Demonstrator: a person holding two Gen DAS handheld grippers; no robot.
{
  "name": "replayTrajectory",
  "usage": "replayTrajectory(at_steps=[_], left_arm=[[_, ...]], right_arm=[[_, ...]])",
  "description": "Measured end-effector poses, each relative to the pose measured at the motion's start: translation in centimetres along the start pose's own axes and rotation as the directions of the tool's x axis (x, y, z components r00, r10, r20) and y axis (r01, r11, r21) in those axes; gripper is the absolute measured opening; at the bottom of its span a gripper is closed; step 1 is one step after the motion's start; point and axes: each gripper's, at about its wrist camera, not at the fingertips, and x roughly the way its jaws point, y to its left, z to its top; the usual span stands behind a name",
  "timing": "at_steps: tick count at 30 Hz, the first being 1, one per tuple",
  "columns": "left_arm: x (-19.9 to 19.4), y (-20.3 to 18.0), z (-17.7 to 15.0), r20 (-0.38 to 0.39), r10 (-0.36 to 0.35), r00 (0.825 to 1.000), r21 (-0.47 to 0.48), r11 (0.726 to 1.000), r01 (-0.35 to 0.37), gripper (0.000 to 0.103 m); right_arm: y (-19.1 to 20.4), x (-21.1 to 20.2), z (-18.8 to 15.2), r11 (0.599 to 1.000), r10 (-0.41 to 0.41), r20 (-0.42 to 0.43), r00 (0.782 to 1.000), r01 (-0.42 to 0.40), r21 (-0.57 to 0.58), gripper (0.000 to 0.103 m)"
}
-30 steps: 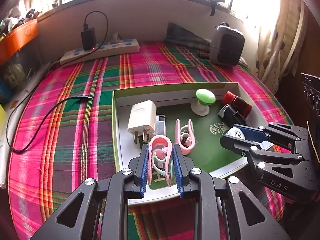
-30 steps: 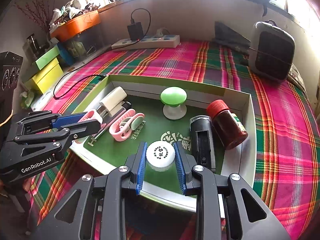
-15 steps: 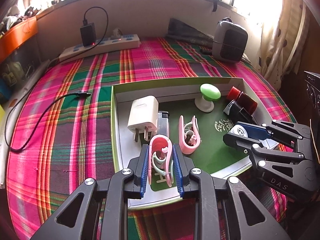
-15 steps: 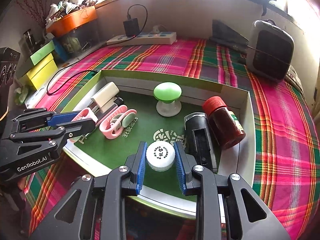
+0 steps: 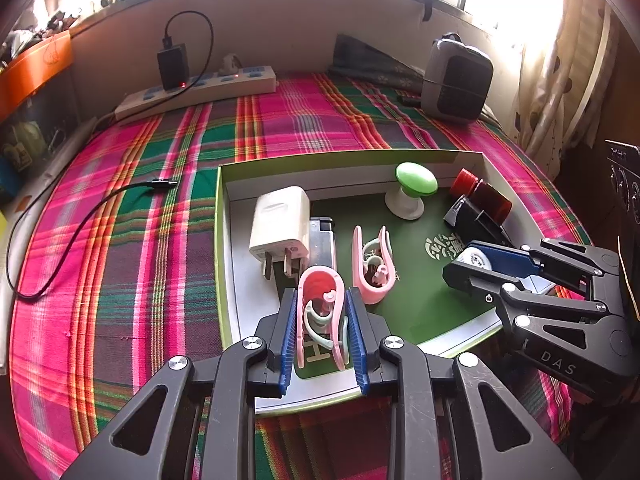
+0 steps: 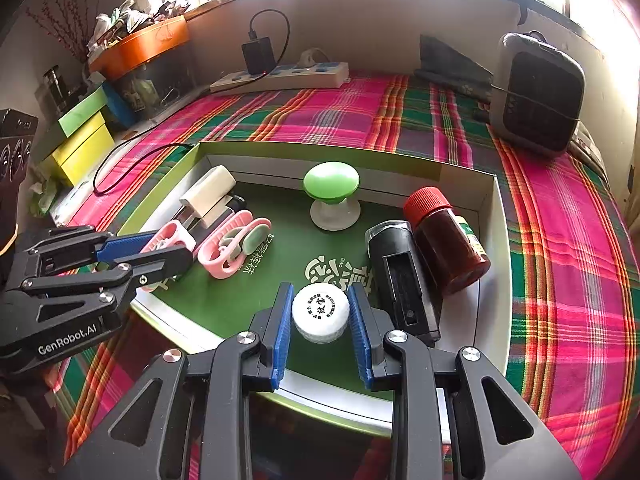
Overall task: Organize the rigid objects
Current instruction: 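Open the right tool to release the jar while the left tool releases the clip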
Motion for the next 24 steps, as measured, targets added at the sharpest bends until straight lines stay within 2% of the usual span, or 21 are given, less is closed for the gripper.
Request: replayTrajectory(at_steps=[17,24], left_arm=[[-1.1,-1.0,-0.8,0.024,0.032,0.999,0.016,0.999,-0.032,0.036],[-2.5,-1.2,-1.2,0.047,0.044,0.998,0.020,0.999,-0.045,0.037]], right_arm=[[0.0,-1.0,-0.6,0.999,0.018,0.026,1.000,-0.019,0.041,0.033],[0.4,-2.2,-1.0,0.999,0.008,0.056,0.998,-0.010,0.035,0.033]])
